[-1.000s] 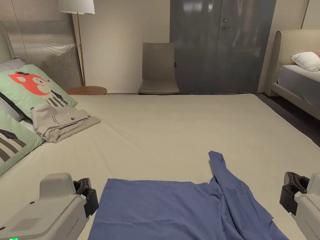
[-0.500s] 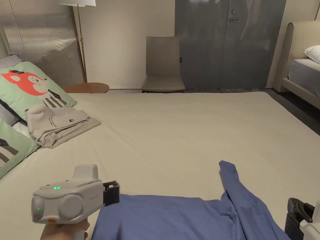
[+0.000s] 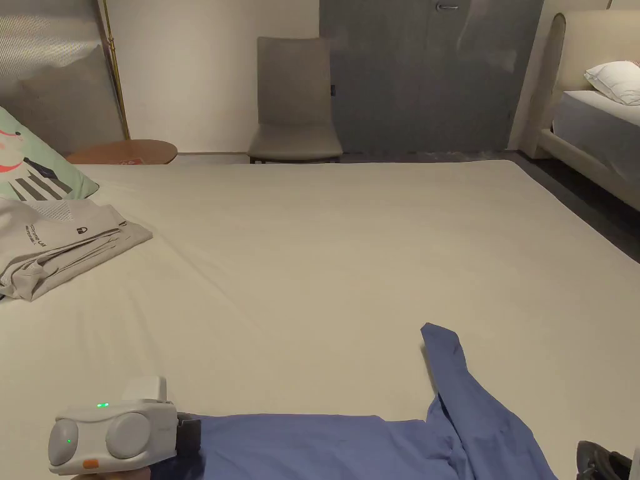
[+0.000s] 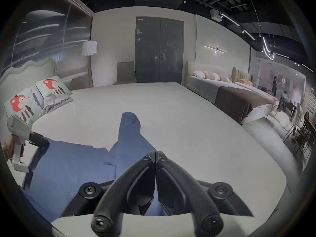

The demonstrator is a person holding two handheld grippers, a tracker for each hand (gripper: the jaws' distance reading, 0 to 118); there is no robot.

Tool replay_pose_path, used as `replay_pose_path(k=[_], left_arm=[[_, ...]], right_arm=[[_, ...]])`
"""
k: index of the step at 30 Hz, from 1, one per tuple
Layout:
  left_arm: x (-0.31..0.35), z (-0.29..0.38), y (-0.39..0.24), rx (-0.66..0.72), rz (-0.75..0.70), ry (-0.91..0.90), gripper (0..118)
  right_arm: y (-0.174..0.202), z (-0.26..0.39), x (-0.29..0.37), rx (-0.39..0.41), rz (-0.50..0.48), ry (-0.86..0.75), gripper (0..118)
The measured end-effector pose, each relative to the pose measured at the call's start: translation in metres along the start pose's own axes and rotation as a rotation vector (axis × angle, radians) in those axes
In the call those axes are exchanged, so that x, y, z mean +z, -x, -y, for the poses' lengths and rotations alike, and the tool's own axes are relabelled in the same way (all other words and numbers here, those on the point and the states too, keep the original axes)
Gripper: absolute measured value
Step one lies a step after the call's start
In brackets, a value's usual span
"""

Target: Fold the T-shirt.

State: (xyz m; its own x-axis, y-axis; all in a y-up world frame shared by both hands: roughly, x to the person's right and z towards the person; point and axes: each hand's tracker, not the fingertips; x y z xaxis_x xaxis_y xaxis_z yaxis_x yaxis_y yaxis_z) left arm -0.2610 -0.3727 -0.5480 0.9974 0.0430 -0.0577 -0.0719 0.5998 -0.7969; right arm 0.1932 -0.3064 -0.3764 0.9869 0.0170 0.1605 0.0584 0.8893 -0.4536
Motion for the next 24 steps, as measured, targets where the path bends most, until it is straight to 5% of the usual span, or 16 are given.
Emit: replay_pose_path(k=[1, 3, 4, 13, 16, 17, 18, 19, 20, 24], left_arm=[[0.006, 0.000, -0.001, 0.002, 0.022, -0.013, 3], [0.014, -0.002, 0.002, 0.031, 0.029, -0.036, 3], [0.020, -0.001, 0.004, 0.030, 0.028, -0.055, 3], [0.063, 0.005, 0.010, 0.031, 0.029, -0.143, 3], [0.069, 0.006, 0.011, 0.029, 0.022, -0.155, 3], [0.071, 0.006, 0.012, 0.031, 0.020, -0.159, 3], [0.073, 0.006, 0.013, 0.034, 0.020, -0.160, 3], [0.075, 0.006, 0.014, 0.034, 0.019, -0.162, 3], [0.077, 0.006, 0.014, 0.032, 0.018, -0.166, 3], [0.092, 0.007, 0.017, 0.032, 0.011, -0.186, 3]], right_arm=[[0.000, -0.002, -0.006, 0.004, 0.003, 0.010, 21], [-0.001, -0.009, -0.023, 0.016, 0.008, 0.054, 97], [-0.001, -0.013, -0.036, 0.022, 0.002, 0.088, 115], [0.002, -0.009, -0.147, 0.003, 0.007, 0.369, 103], [0.002, 0.000, -0.166, -0.036, -0.032, 0.456, 70], [0.003, 0.000, -0.163, -0.018, -0.020, 0.421, 69], [0.002, -0.004, -0.154, -0.001, -0.035, 0.365, 50], [0.000, -0.007, -0.147, 0.001, -0.055, 0.339, 14], [-0.001, -0.010, -0.136, 0.015, -0.034, 0.317, 2], [-0.011, -0.024, -0.090, 0.021, -0.064, 0.190, 3]])
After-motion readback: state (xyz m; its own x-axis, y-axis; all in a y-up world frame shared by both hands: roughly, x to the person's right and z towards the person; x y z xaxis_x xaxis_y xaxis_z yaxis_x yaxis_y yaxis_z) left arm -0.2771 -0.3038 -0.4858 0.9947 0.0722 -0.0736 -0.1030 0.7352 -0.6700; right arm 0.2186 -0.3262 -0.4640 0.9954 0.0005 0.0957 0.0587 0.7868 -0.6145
